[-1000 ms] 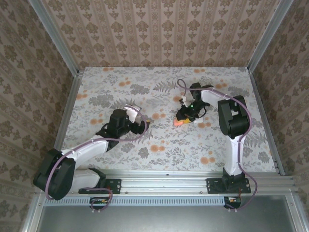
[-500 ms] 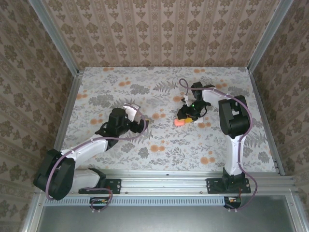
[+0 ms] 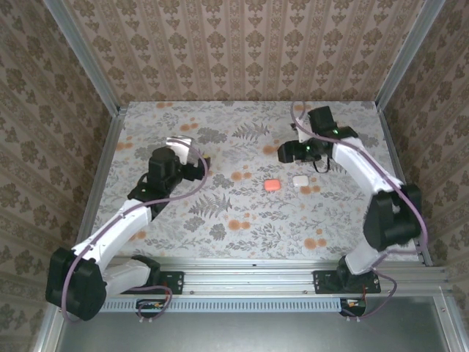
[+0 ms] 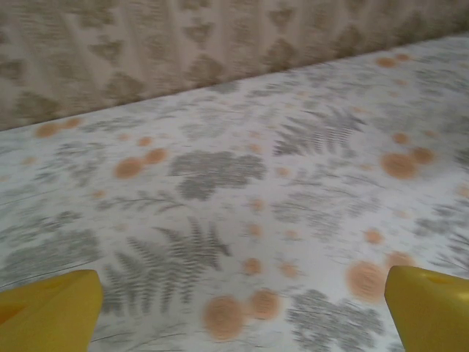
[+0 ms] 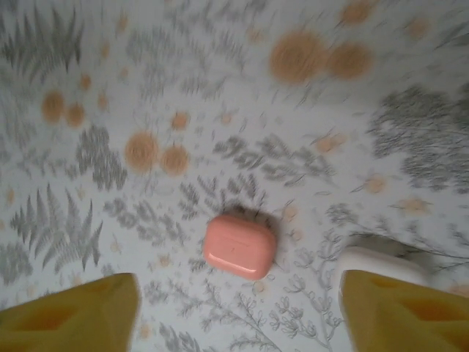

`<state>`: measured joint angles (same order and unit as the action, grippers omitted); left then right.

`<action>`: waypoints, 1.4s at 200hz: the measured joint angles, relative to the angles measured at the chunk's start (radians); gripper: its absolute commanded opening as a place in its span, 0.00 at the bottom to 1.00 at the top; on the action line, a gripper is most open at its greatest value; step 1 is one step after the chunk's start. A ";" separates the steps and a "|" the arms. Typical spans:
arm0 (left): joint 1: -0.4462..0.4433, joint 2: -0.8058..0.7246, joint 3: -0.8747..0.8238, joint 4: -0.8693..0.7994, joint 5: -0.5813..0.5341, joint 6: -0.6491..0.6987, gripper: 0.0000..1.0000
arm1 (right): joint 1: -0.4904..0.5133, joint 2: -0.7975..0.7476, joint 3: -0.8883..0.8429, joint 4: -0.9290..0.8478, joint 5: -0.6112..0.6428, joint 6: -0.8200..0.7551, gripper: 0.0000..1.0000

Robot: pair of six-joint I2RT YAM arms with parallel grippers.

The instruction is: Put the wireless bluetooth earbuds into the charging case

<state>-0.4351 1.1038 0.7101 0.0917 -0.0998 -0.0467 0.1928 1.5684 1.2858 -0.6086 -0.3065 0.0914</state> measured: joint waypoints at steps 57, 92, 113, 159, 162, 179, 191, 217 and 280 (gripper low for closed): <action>0.298 0.049 -0.119 0.148 -0.119 -0.003 1.00 | -0.032 -0.239 -0.638 0.674 0.290 -0.032 1.00; 0.371 0.176 -0.243 0.305 -0.137 -0.003 1.00 | -0.060 -0.216 -0.805 0.911 0.406 -0.068 1.00; 0.371 0.233 -0.310 0.438 -0.135 0.012 1.00 | -0.070 -0.214 -0.834 1.054 0.434 -0.093 1.00; 0.369 0.426 -0.385 0.780 -0.133 0.055 1.00 | -0.106 -0.112 -0.900 1.386 0.439 -0.111 1.00; 0.369 0.434 -0.386 0.780 -0.132 0.056 1.00 | -0.109 -0.097 -0.905 1.405 0.439 -0.111 1.00; 0.372 0.447 -0.374 0.772 -0.129 0.061 1.00 | -0.123 -0.039 -0.929 1.455 0.433 -0.111 1.00; 0.383 0.447 -0.358 0.782 -0.120 0.061 1.00 | -0.132 -0.033 -0.930 1.460 0.422 -0.111 1.00; 0.396 0.444 -0.347 0.797 -0.109 0.061 1.00 | -0.176 -0.034 -0.905 1.459 0.364 -0.090 1.00; 0.396 0.444 -0.345 0.795 -0.084 0.062 1.00 | -0.201 -0.034 -0.892 1.458 0.324 -0.065 1.00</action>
<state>-0.0387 1.5475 0.3649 0.8864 -0.1833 0.0154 -0.0086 1.5345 0.3939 0.8490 0.0177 0.0265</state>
